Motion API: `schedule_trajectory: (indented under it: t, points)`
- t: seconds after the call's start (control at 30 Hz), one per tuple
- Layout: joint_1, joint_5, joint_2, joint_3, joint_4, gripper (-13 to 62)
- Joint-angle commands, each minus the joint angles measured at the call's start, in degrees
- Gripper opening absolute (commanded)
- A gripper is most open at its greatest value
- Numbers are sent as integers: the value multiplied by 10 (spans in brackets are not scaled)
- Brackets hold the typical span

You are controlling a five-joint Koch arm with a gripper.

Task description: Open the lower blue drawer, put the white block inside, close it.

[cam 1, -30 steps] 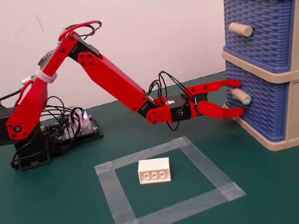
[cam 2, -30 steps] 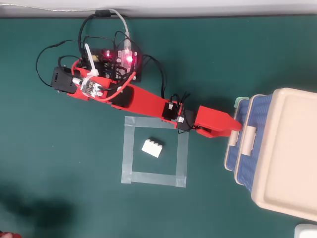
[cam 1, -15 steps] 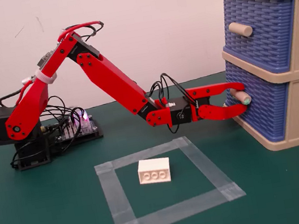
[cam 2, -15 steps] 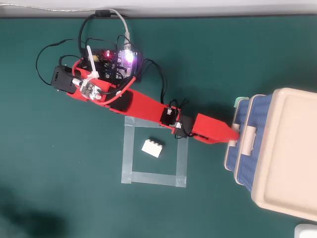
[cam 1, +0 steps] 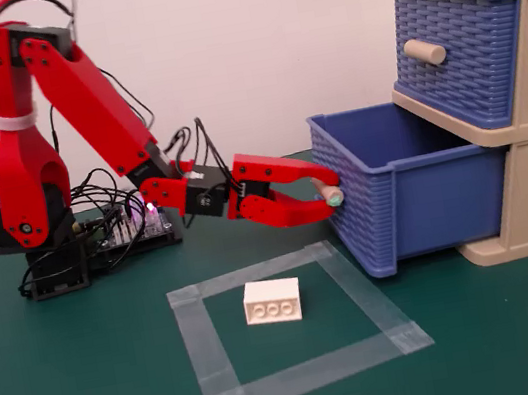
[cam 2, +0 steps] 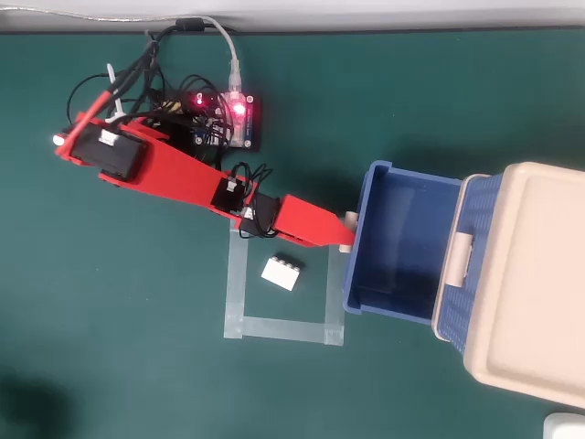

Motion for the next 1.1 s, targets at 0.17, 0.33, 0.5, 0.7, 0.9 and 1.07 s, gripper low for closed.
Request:
schedule_trajectory:
  t: [0.17,0.33,0.5,0.7,0.9,1.07]
  points:
    - [19,-36,83,13,-10,340]
    - [54,-258,256,68,207,338]
    - [137,-535,437,14,616,337]
    - [178,-881,388,-168,897,335]
    - [180,-903,237,-232,896,335]
    - [185,-903,159,-258,882,334]
